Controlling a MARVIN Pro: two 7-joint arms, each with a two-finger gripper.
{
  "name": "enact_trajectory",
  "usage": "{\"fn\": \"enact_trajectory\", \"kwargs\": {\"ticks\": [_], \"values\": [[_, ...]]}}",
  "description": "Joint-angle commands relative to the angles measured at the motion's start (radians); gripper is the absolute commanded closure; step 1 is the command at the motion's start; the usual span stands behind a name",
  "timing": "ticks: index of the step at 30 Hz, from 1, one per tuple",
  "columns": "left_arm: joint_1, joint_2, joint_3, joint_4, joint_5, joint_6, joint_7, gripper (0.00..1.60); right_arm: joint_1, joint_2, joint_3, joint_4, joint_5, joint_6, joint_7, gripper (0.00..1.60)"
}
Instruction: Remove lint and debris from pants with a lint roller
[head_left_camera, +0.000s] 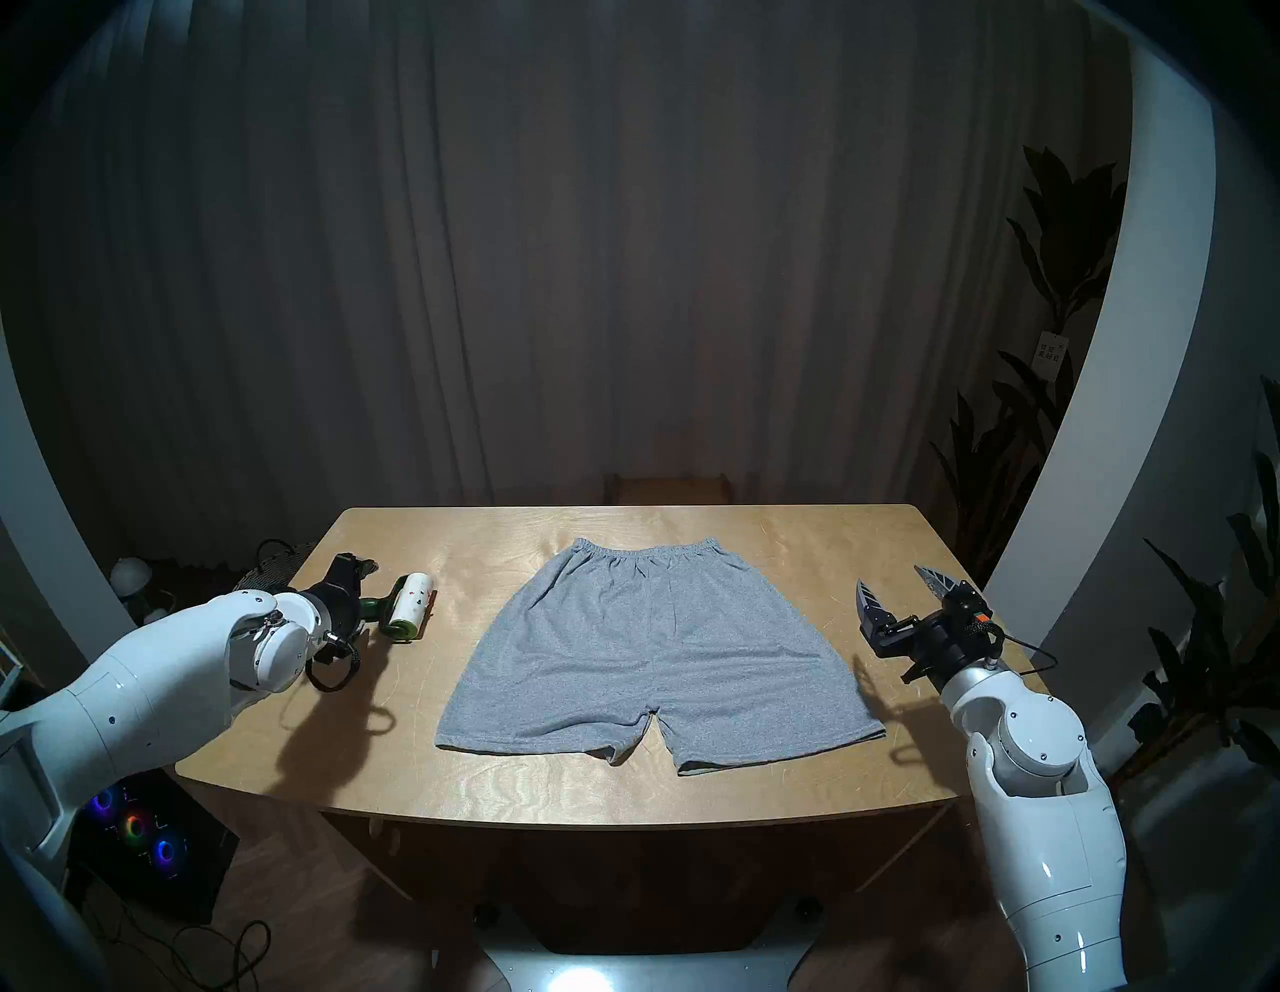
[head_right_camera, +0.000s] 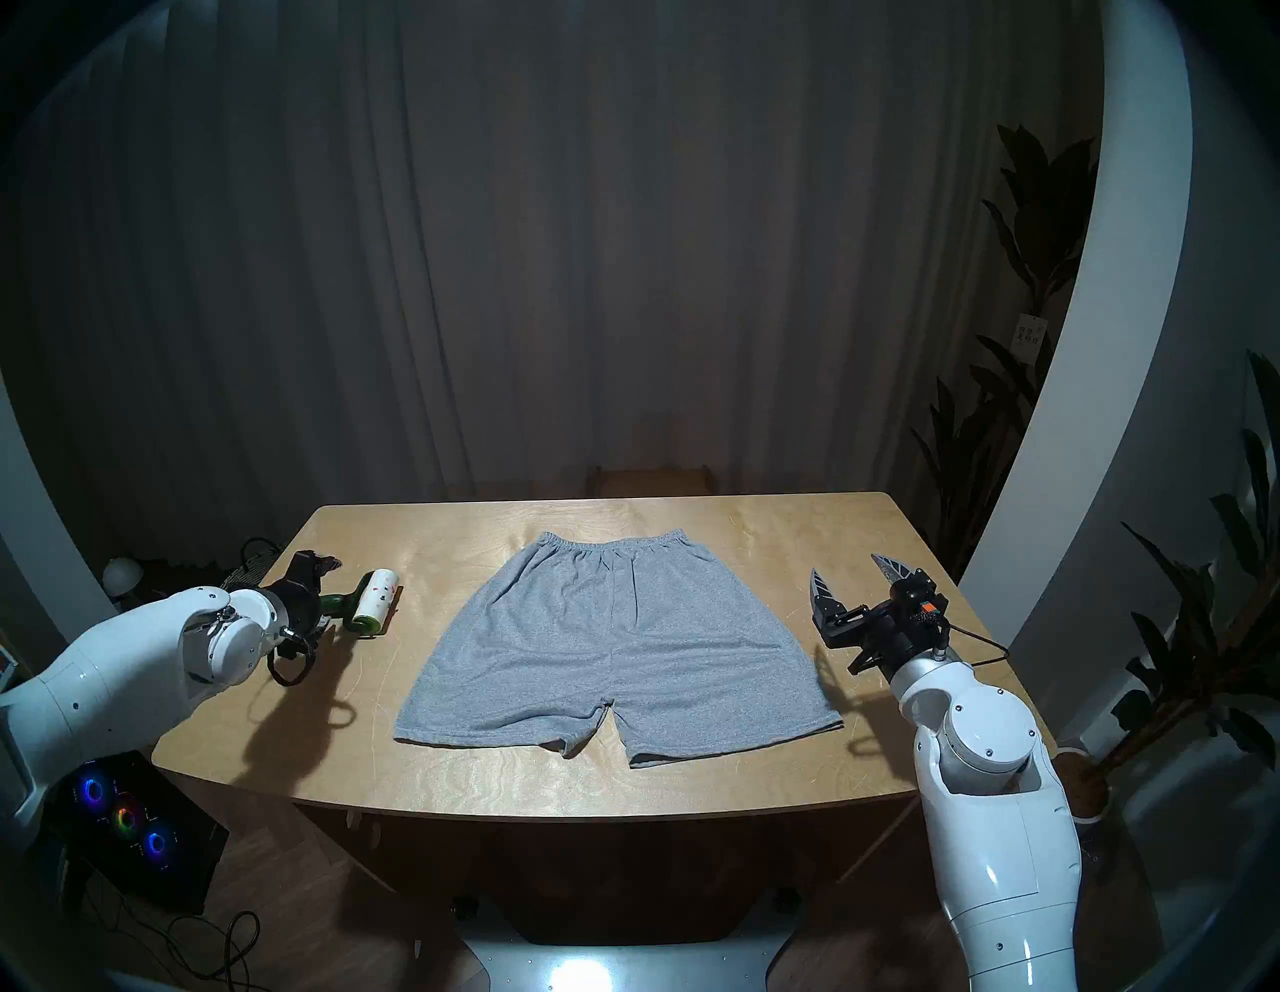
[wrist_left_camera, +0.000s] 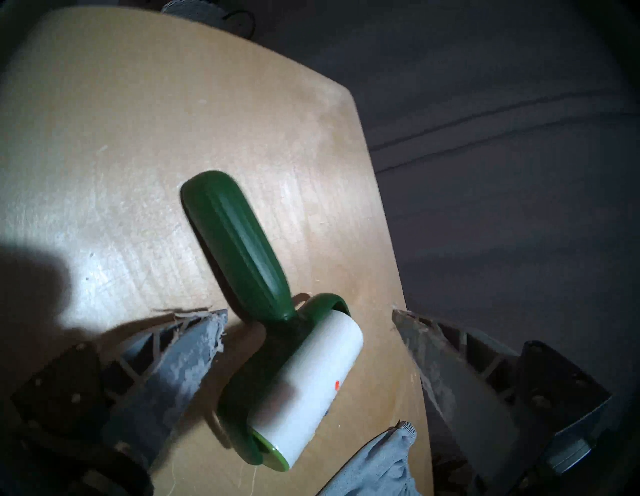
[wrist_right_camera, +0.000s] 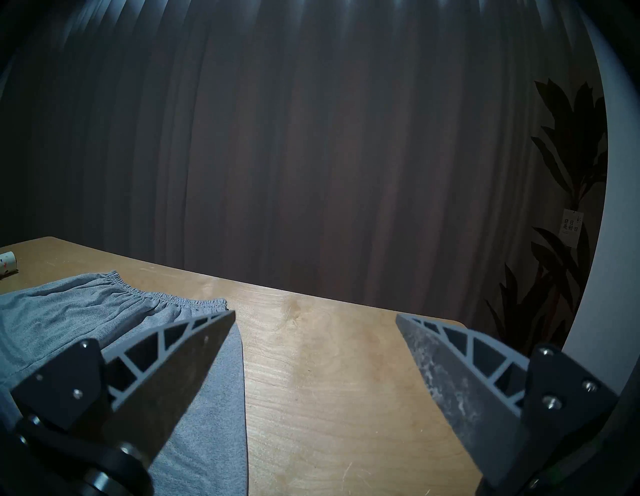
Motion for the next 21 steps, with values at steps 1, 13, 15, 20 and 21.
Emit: {"fn": "enact_trajectory", "kwargs": {"ticks": [1,13,15,20,21], "values": [[-0.04,0.08,0.001,-0.106,0.164,-0.081,-0.051,0.0,0.027,0.001,-0.006,-0.008,0.0,-0.005,-0.001,0.0],[-0.043,0.113,0.048,-0.187,0.453,-0.177,-0.082,0.0,0.061,-0.003,-0.029,0.003,-0.002,-0.008,-0.013,0.0],[-0.045,0.114,0.057,-0.195,0.506,-0.194,-0.091,0.0,0.073,-0.006,-0.038,0.003,-0.003,-0.008,-0.017,0.0],[-0.051,0.116,0.082,-0.195,0.635,-0.233,-0.109,0.0,0.1,-0.012,-0.062,0.014,-0.007,-0.008,-0.032,0.0],[-0.052,0.117,0.086,-0.192,0.657,-0.238,-0.112,0.0,0.105,-0.013,-0.066,0.016,-0.009,-0.008,-0.035,0.0]]}}
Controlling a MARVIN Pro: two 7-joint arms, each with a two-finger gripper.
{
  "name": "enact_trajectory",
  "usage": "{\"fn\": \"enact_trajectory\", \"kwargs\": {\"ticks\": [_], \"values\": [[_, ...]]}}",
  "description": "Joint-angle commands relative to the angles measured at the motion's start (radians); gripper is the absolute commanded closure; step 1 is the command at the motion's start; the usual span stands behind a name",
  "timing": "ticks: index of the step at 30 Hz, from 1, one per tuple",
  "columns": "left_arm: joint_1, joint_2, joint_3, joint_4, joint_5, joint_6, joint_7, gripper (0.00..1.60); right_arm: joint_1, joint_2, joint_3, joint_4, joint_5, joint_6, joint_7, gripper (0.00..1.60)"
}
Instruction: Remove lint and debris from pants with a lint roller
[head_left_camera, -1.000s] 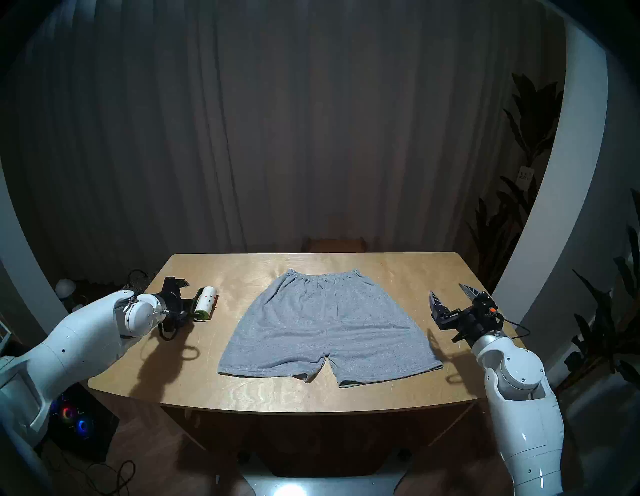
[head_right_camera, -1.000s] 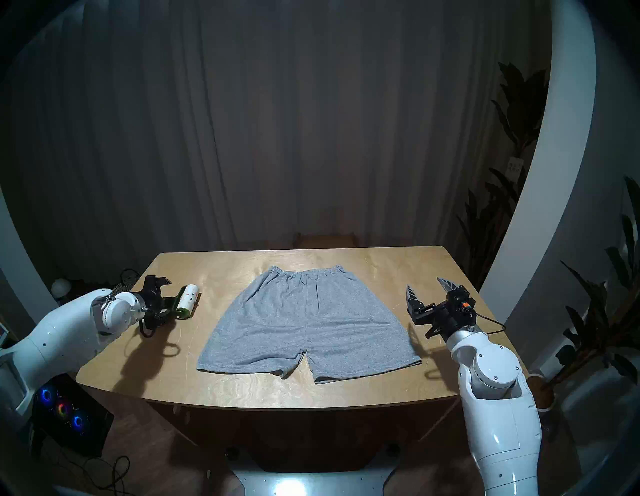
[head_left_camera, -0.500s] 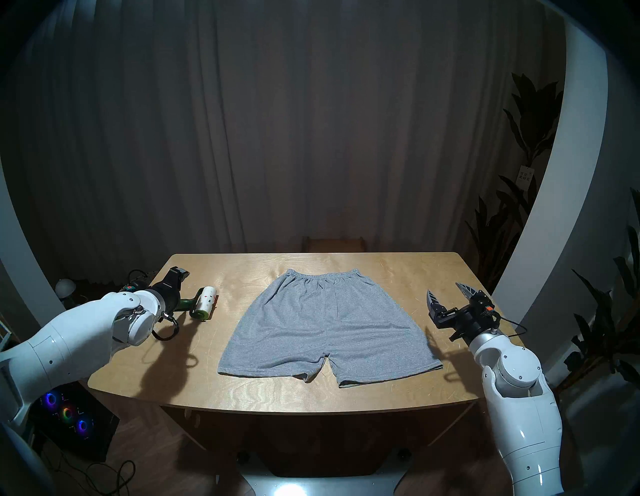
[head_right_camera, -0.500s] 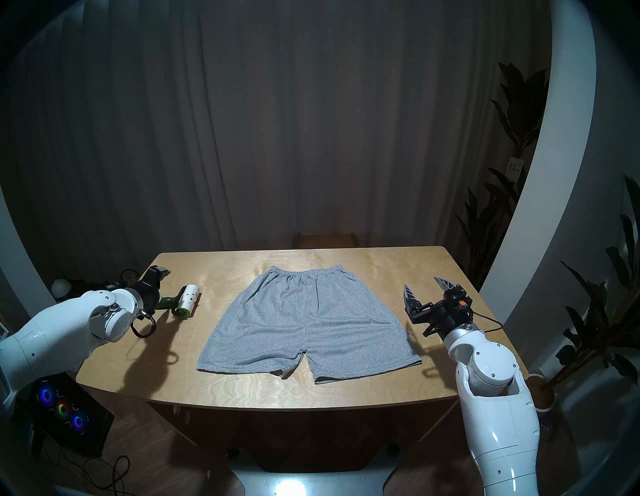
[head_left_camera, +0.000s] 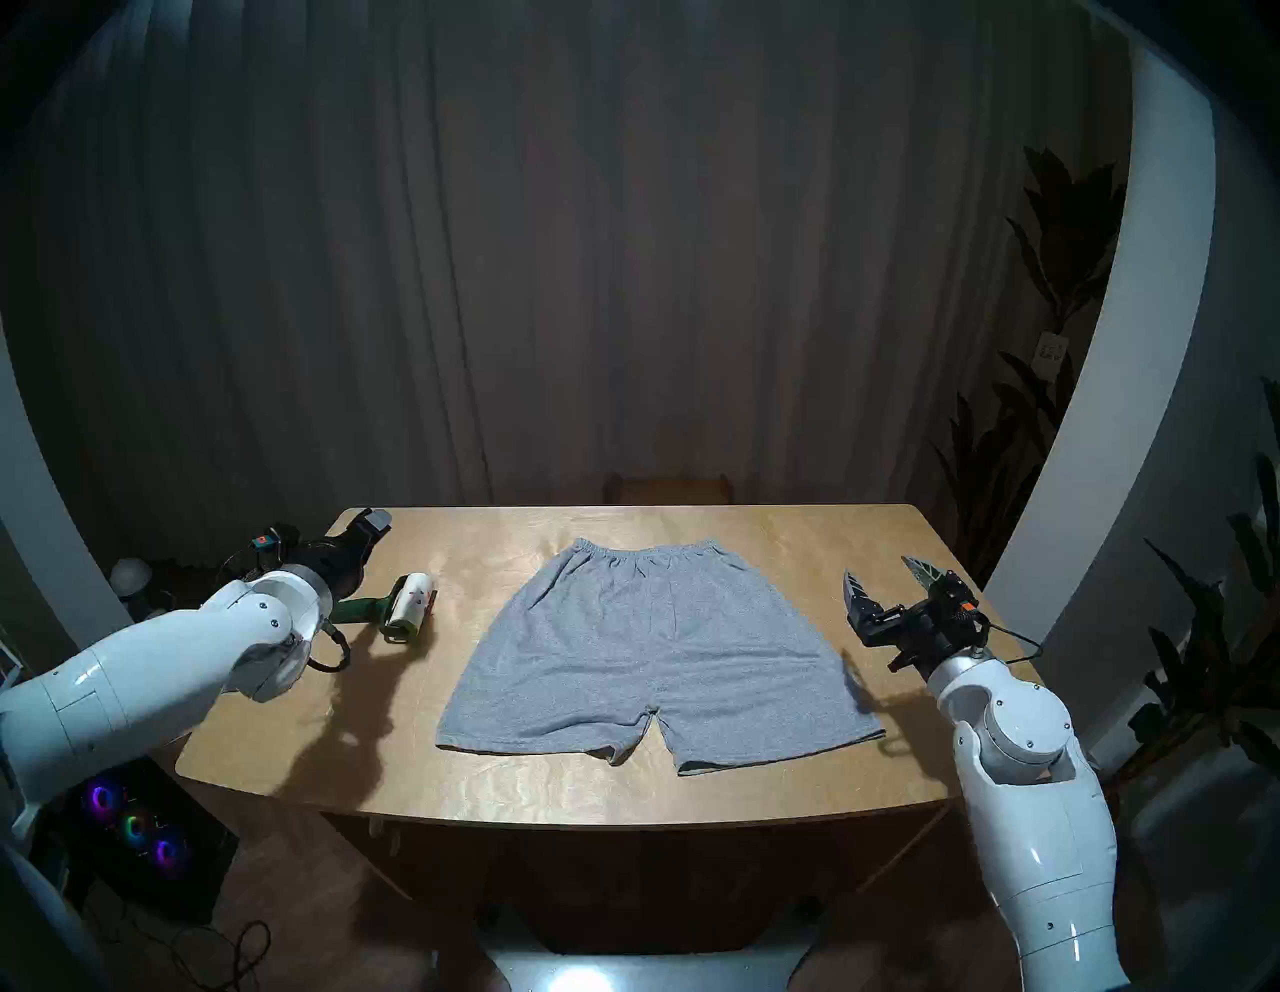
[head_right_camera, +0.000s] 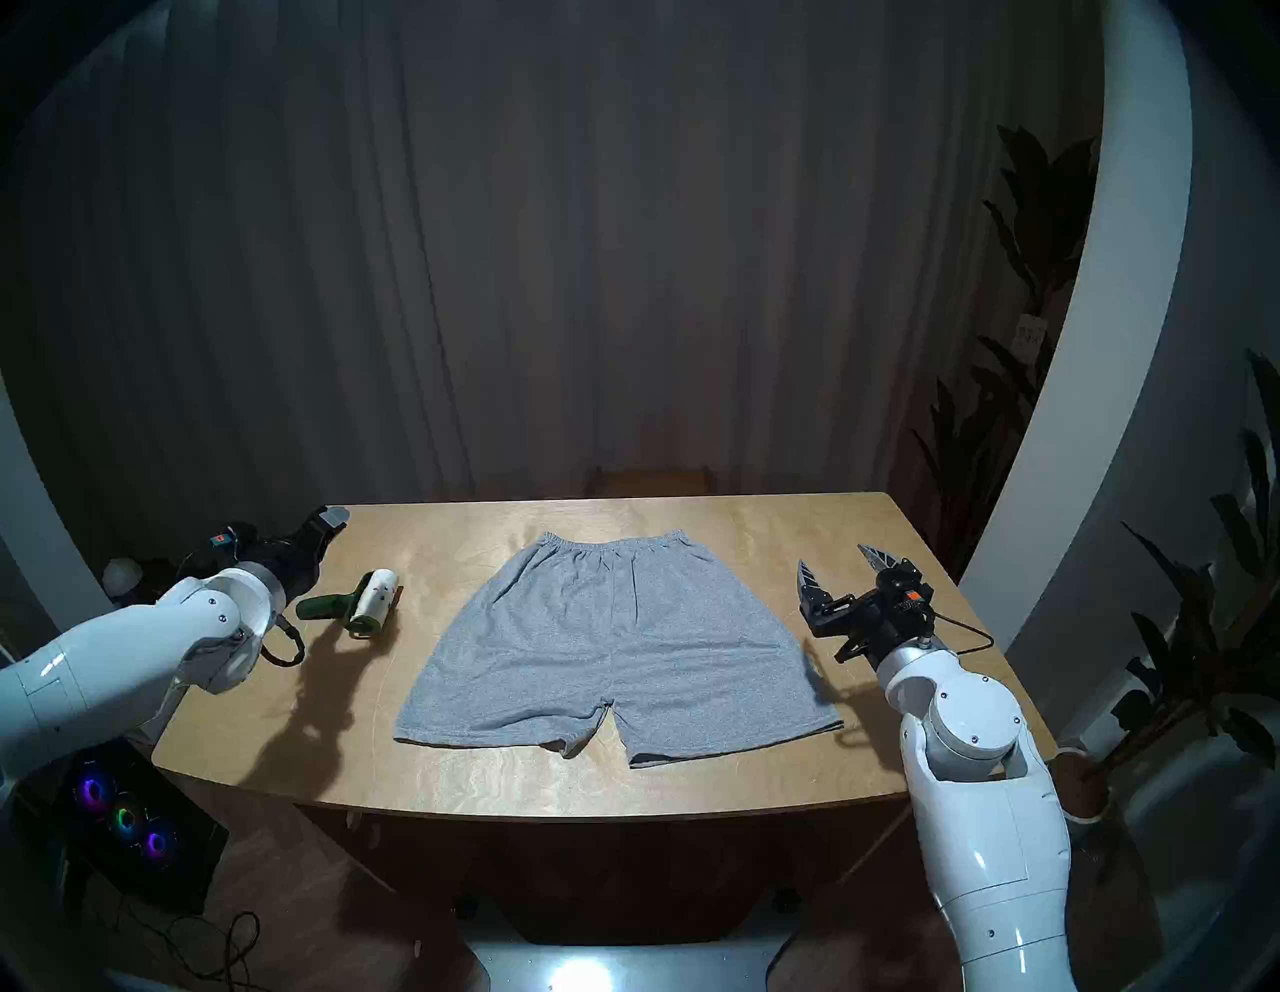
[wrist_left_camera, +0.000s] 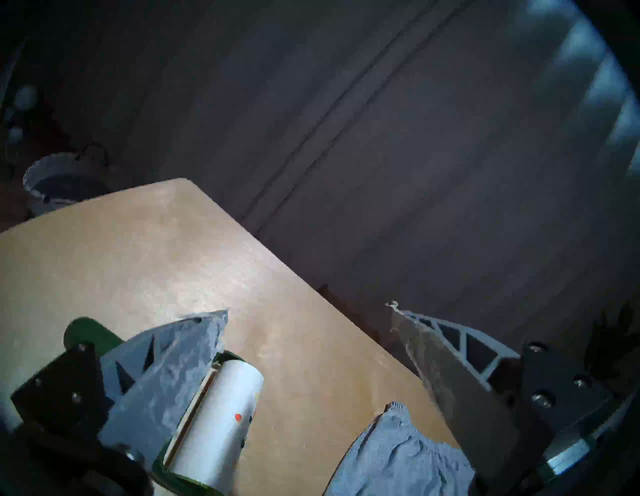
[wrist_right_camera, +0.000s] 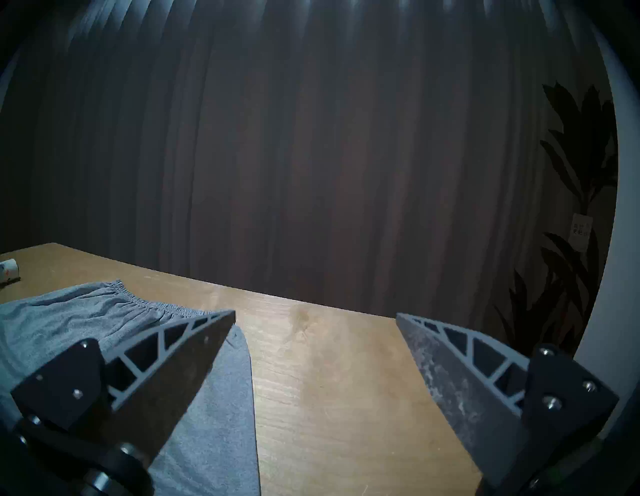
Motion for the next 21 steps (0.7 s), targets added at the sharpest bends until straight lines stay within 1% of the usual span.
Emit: {"fn": "enact_trajectory", "kwargs": {"ticks": [1,7,11,15,21], "values": [[-0.032,0.018,0.011,-0.005,0.167,-0.062,-0.035,0.0,0.058,-0.014,-0.023,-0.005,-0.01,-0.007,-0.018,0.0],[-0.046,0.012,0.031,0.024,0.308,-0.103,-0.044,0.0,0.096,-0.025,-0.047,0.013,-0.026,-0.006,-0.047,0.0],[-0.057,-0.004,0.041,0.062,0.404,-0.129,-0.046,0.0,0.122,-0.033,-0.062,0.031,-0.043,-0.006,-0.067,0.0],[-0.066,-0.03,0.05,0.118,0.499,-0.157,-0.04,0.0,0.146,-0.041,-0.078,0.045,-0.061,-0.007,-0.088,0.0],[-0.082,-0.08,0.06,0.202,0.62,-0.193,-0.03,0.0,0.179,-0.048,-0.097,0.068,-0.089,-0.008,-0.117,0.0]]}}
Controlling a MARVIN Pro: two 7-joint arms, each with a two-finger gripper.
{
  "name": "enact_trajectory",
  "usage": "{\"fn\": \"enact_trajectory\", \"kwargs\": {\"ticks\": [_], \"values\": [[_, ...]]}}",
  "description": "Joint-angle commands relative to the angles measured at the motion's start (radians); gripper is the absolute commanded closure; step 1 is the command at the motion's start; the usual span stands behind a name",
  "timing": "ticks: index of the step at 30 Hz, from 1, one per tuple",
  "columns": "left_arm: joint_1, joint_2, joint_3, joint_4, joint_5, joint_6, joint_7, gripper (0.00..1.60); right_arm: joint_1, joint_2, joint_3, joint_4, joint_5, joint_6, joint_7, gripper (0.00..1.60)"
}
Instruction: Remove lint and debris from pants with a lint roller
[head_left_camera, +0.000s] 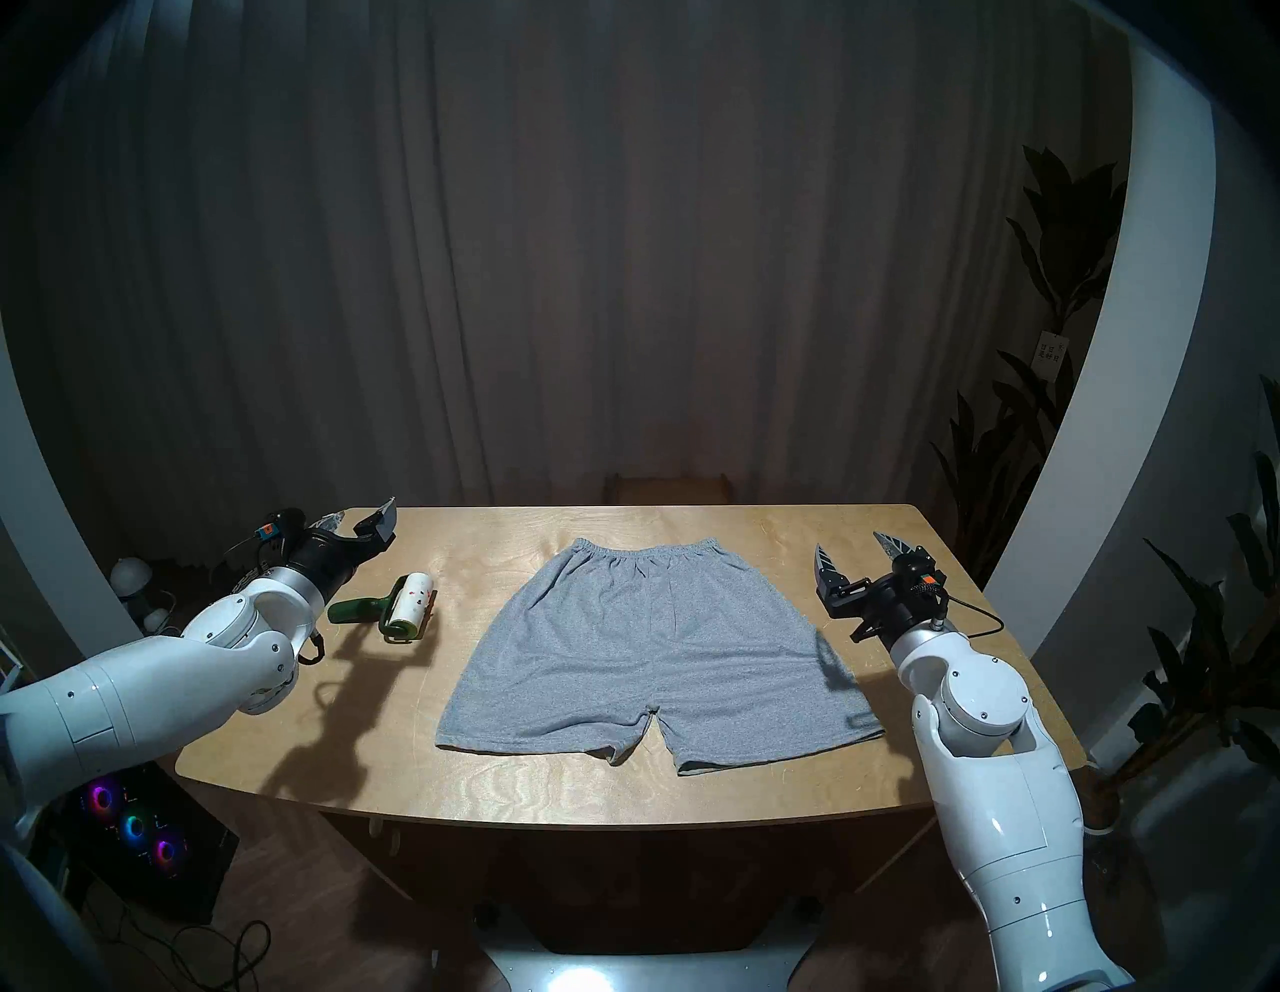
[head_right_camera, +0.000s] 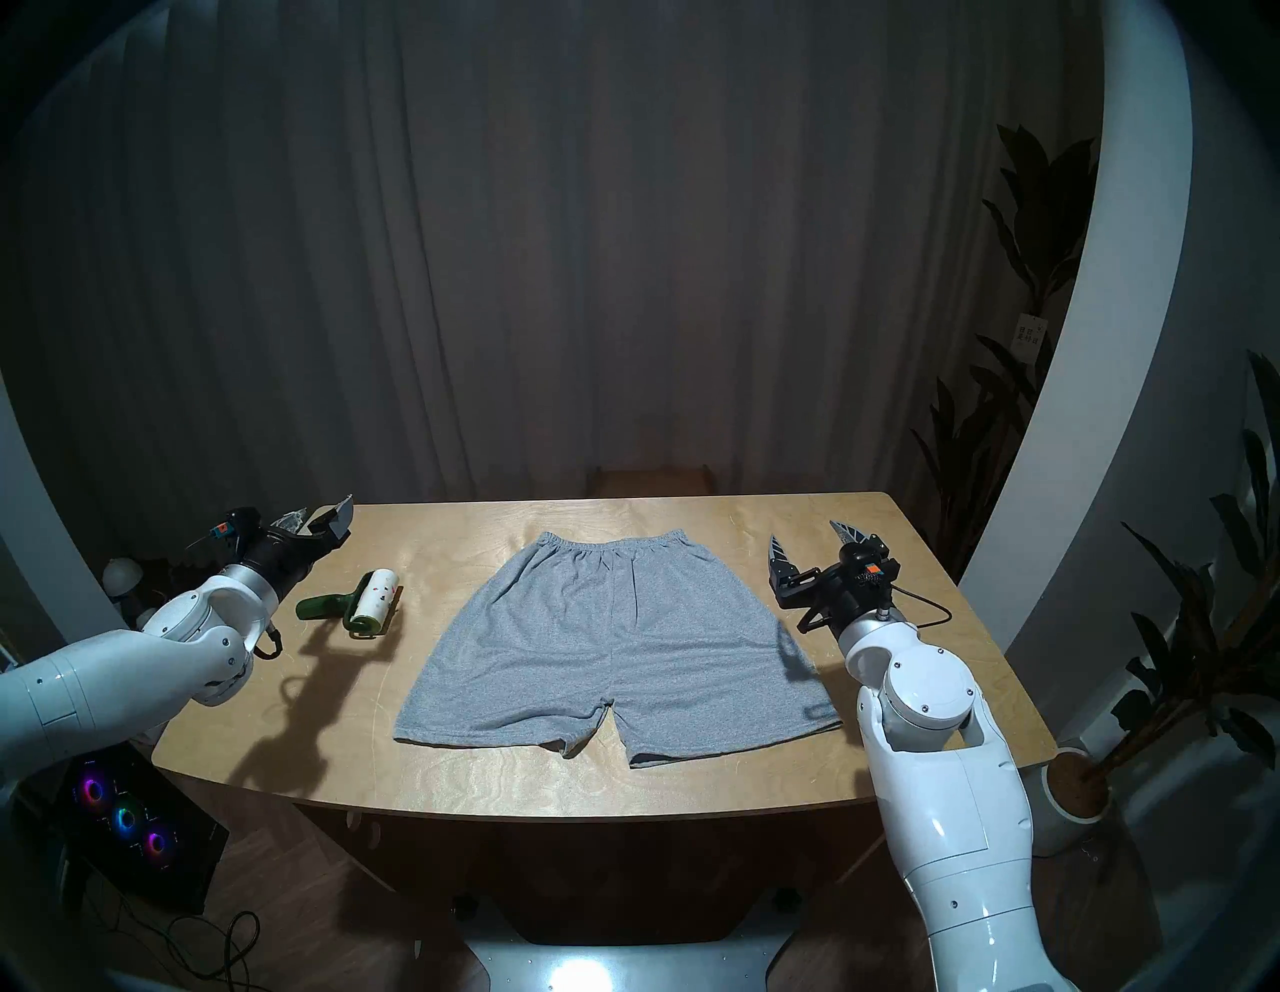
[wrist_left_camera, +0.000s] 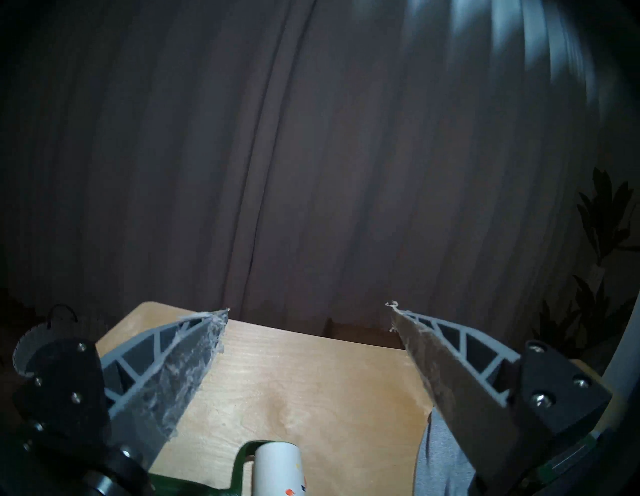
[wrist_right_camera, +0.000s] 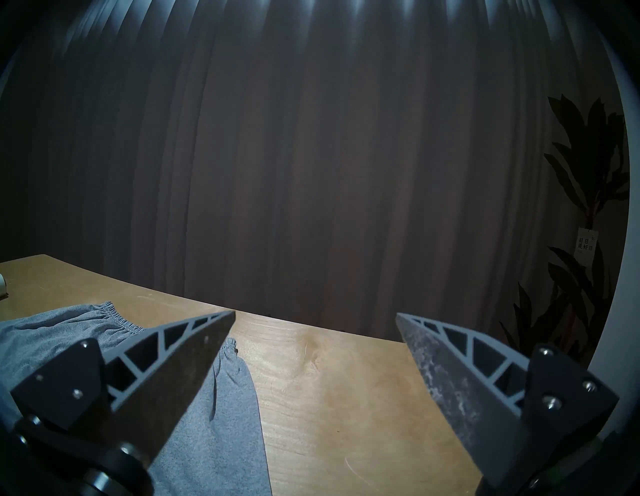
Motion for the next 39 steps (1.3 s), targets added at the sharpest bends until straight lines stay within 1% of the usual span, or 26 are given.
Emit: {"fn": "enact_trajectory", "kwargs": {"ticks": [1,8,12,15,21,23,26,30,31,32,33,34,35,36,38,39], "values": [[-0.053,-0.062,-0.001,0.089,0.146,-0.063,0.009,0.0,0.075,-0.013,-0.016,0.013,-0.029,-0.008,-0.037,0.0],[-0.083,-0.126,0.004,0.186,0.277,-0.102,0.028,0.0,0.134,-0.025,-0.048,0.055,-0.074,0.0,-0.081,0.0],[-0.099,-0.163,0.011,0.239,0.346,-0.112,0.041,0.0,0.169,-0.035,-0.075,0.084,-0.108,0.003,-0.108,0.0],[-0.116,-0.199,0.025,0.292,0.411,-0.109,0.052,0.0,0.206,-0.046,-0.105,0.122,-0.151,0.009,-0.142,0.0],[-0.139,-0.254,0.033,0.367,0.481,-0.099,0.073,0.0,0.267,-0.064,-0.164,0.184,-0.245,0.021,-0.212,0.0],[-0.138,-0.269,0.029,0.383,0.478,-0.101,0.079,0.0,0.28,-0.073,-0.178,0.199,-0.269,0.024,-0.231,0.0],[-0.145,-0.291,0.031,0.418,0.502,-0.107,0.086,0.0,0.312,-0.094,-0.194,0.238,-0.299,0.035,-0.265,0.0],[-0.146,-0.309,0.02,0.427,0.491,-0.116,0.087,0.0,0.345,-0.128,-0.193,0.278,-0.302,0.046,-0.29,0.0],[-0.147,-0.314,0.018,0.432,0.491,-0.12,0.087,0.0,0.374,-0.135,-0.196,0.311,-0.3,0.05,-0.295,0.0],[-0.146,-0.311,0.016,0.427,0.483,-0.116,0.084,0.0,0.353,-0.138,-0.191,0.291,-0.305,0.05,-0.3,0.0],[-0.144,-0.315,0.012,0.43,0.48,-0.124,0.085,0.0,0.384,-0.141,-0.196,0.326,-0.307,0.05,-0.306,0.0],[-0.144,-0.314,0.012,0.431,0.479,-0.121,0.082,0.0,0.397,-0.146,-0.195,0.343,-0.303,0.05,-0.307,0.0],[-0.143,-0.312,0.012,0.432,0.476,-0.119,0.076,0.0,0.378,-0.152,-0.186,0.327,-0.302,0.047,-0.308,0.0],[-0.142,-0.315,0.011,0.436,0.476,-0.123,0.077,0.0,0.404,-0.154,-0.19,0.358,-0.301,0.047,-0.311,0.0],[-0.141,-0.317,0.013,0.445,0.476,-0.119,0.07,0.0,0.415,-0.162,-0.186,0.382,-0.298,0.039,-0.312,0.0],[-0.141,-0.319,0.012,0.448,0.475,-0.12,0.068,0.0,0.434,-0.163,-0.187,0.408,-0.294,0.034,-0.309,0.0]]}}
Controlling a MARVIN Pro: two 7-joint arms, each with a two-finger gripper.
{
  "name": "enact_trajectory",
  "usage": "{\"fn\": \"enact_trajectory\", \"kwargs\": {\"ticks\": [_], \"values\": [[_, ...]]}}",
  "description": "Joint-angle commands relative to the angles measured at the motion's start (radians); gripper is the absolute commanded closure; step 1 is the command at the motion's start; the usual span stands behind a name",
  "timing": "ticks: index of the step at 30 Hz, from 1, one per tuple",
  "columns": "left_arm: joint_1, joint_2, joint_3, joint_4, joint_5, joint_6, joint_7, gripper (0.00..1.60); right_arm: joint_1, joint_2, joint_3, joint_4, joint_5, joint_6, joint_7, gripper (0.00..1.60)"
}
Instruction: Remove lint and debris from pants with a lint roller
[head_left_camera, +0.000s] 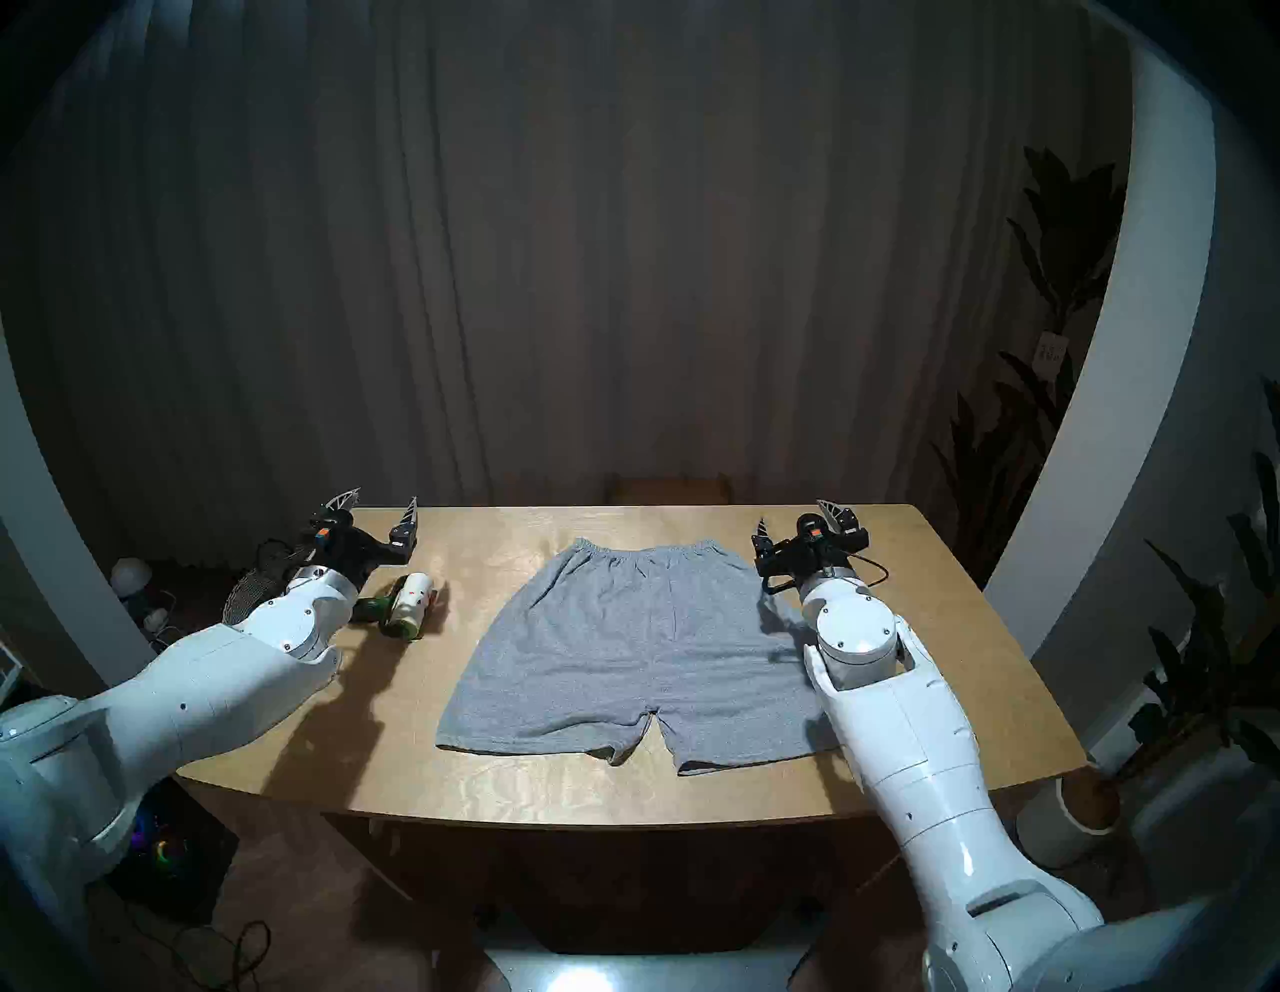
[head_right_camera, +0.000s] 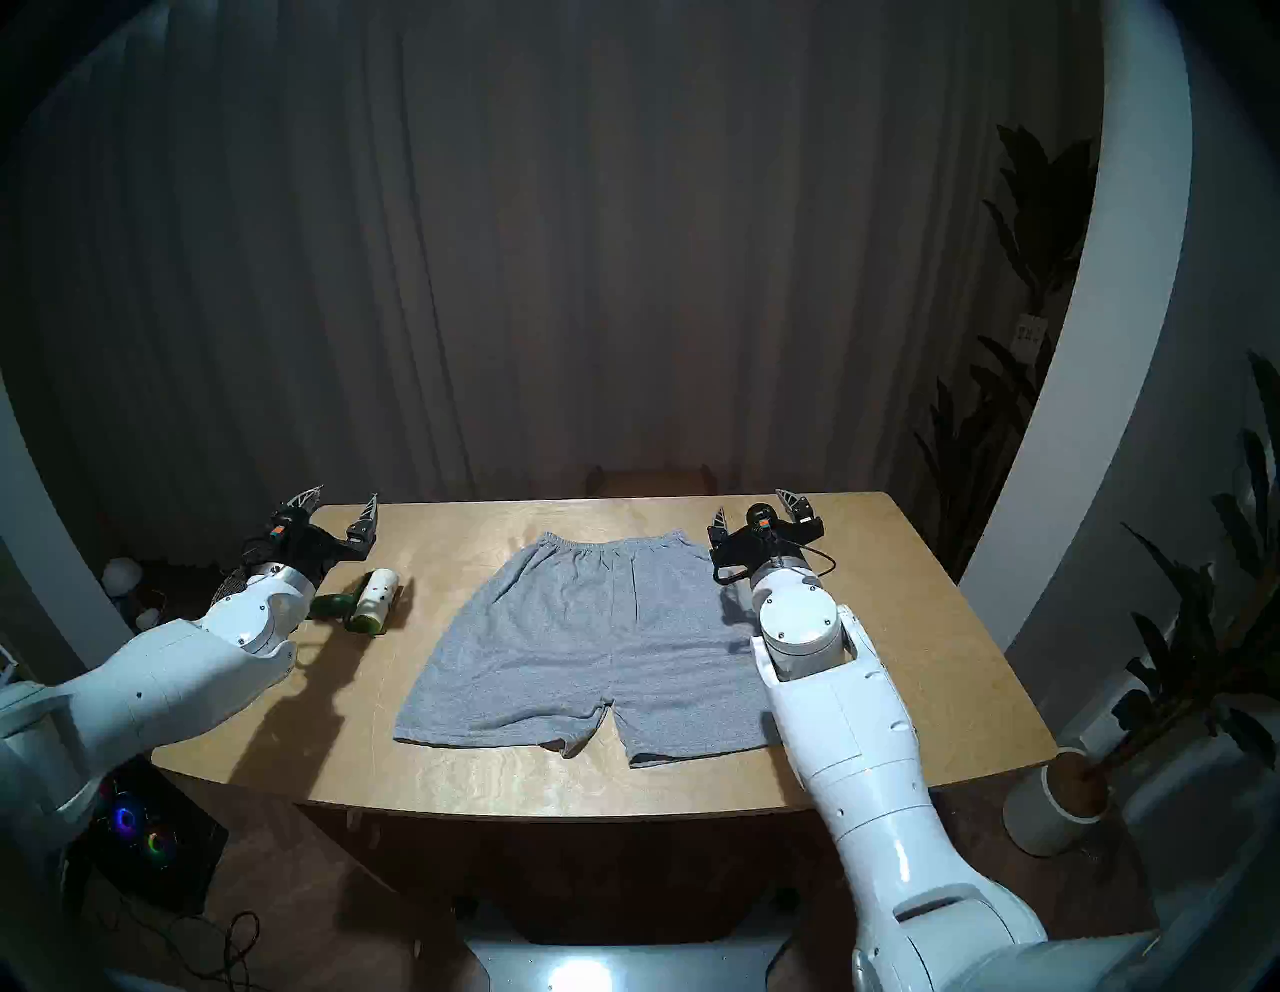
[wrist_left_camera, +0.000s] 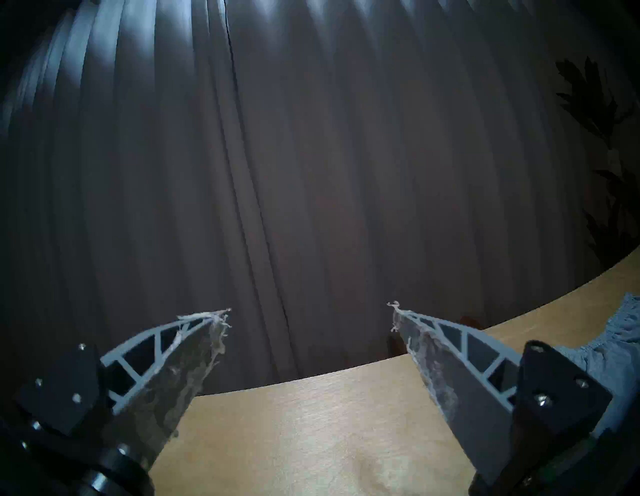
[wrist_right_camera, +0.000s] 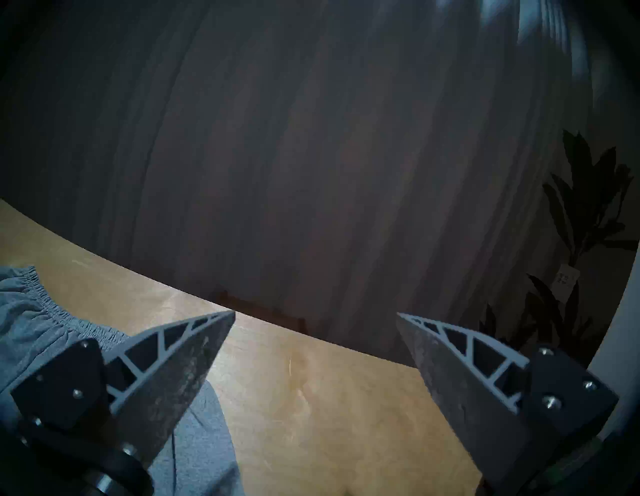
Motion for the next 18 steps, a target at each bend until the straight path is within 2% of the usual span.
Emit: {"fn": "enact_trajectory", "kwargs": {"ticks": [1,11,18], "values": [[-0.033,-0.013,-0.019,0.013,-0.011,-0.013,-0.025,0.0,0.119,-0.048,0.011,0.07,0.009,-0.031,-0.018,0.0],[-0.031,-0.008,-0.032,-0.006,-0.067,0.014,-0.077,0.0,0.205,-0.057,0.032,0.206,0.071,-0.114,0.029,0.0],[-0.031,-0.006,-0.032,-0.007,-0.085,0.036,-0.099,0.0,0.243,-0.046,0.044,0.284,0.12,-0.188,0.103,0.0]]}}
